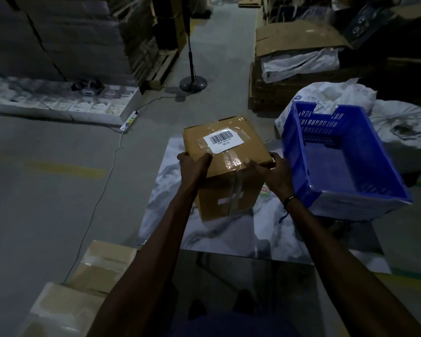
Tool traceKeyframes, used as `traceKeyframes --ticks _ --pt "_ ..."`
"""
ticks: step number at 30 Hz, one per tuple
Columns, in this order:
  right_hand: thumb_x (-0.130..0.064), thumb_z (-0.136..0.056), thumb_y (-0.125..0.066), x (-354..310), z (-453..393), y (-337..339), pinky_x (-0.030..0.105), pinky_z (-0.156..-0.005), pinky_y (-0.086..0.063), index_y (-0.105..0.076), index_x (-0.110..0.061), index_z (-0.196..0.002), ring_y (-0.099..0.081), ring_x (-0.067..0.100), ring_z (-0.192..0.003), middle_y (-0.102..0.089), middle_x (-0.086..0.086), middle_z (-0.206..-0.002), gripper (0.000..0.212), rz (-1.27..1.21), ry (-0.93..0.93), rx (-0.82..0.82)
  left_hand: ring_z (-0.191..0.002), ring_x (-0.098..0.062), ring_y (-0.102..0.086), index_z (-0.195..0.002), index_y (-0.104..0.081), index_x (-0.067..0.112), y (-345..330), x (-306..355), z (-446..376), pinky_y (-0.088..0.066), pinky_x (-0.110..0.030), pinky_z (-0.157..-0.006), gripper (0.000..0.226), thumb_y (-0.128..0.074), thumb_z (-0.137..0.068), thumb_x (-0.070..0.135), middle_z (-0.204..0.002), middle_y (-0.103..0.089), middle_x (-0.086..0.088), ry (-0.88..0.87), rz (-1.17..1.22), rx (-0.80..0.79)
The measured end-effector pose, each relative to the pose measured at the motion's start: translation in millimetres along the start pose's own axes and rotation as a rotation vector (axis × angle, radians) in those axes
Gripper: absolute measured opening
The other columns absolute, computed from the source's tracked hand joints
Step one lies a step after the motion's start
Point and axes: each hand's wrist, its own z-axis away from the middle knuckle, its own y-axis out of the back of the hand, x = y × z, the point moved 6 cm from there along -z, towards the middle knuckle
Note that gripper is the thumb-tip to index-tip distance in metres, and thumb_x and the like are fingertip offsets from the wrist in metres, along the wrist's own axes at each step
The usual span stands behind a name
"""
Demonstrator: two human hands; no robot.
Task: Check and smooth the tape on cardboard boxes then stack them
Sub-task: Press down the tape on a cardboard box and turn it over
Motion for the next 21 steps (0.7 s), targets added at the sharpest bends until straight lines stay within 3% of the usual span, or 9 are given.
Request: traceKeyframes --ticks 6,8,10,12,17,21 --pt "-0.093 -0.063 -0.064 -2 10 -12 0.035 -0.090 -0.057 -0.049 -0.035 -0.139 -0.062 0.018 -0.110 -0.058 0.001 -0.130 0.097 -0.037 -0.026 -0.074 -0.121 -0.022 -0.060 -0.149 -0.040 0.030 10 -12 -16 -0.056 -0.045 -0.097 0.109 -0.077 -0.060 0.082 -0.143 -0.053 0.000 -0.048 -0.076 -0.043" --pt "-0.088 -0.067 -0.066 -3 13 -17 0.034 -0.090 -0.055 -0.047 -0.035 -0.140 -0.060 0.018 -0.109 -0.053 0.003 -0.133 0.092 -0.132 -0.066 -0.101 -0.115 -0.015 -0.064 -0.146 -0.045 0.030 11 -8 -8 -0.058 -0.034 -0.090 0.094 -0.078 -0.070 0.074 -0.135 -0.060 0.006 -0.084 -0.047 -0.086" --pt "-0.084 -0.069 -0.068 0 16 -24 0.046 -0.100 -0.053 -0.048 -0.040 -0.139 -0.061 0.020 -0.116 -0.058 0.001 -0.137 0.085 -0.293 -0.133 -0.116 -0.113 -0.009 -0.063 -0.141 -0.047 0.032 13 -4 1 -0.054 -0.025 -0.082 0.074 -0.077 -0.080 0.062 -0.128 -0.061 0.012 -0.121 -0.029 -0.121" --pt "-0.079 -0.073 -0.069 -1 23 -29 0.051 -0.108 -0.046 -0.048 -0.043 -0.141 -0.059 0.019 -0.123 -0.060 -0.006 -0.137 0.079 -0.405 -0.157 -0.138 -0.114 -0.009 -0.063 -0.137 -0.048 0.037 14 -2 8 -0.054 -0.026 -0.085 0.064 -0.076 -0.084 0.058 -0.127 -0.062 0.013 -0.155 -0.010 -0.153" --pt "-0.079 -0.078 -0.064 -35 36 -15 0.054 -0.111 -0.043 -0.055 -0.046 -0.137 -0.060 0.019 -0.125 -0.064 -0.011 -0.135 0.068 -0.460 -0.090 -0.139 -0.118 -0.017 -0.064 -0.141 -0.050 0.036 23 18 14 -0.056 -0.045 -0.099 0.074 -0.075 -0.079 0.066 -0.135 -0.063 0.007 -0.203 0.029 -0.153" --pt "-0.059 -0.088 -0.068 -89 37 20 0.051 -0.108 -0.047 -0.068 -0.039 -0.122 -0.066 0.017 -0.116 -0.072 -0.009 -0.122 0.040 -0.586 0.000 -0.005 -0.119 -0.020 -0.063 -0.146 -0.045 0.029 29 73 25 -0.055 -0.048 -0.100 0.085 -0.079 -0.076 0.064 -0.138 -0.060 0.001 -0.282 0.082 -0.123"
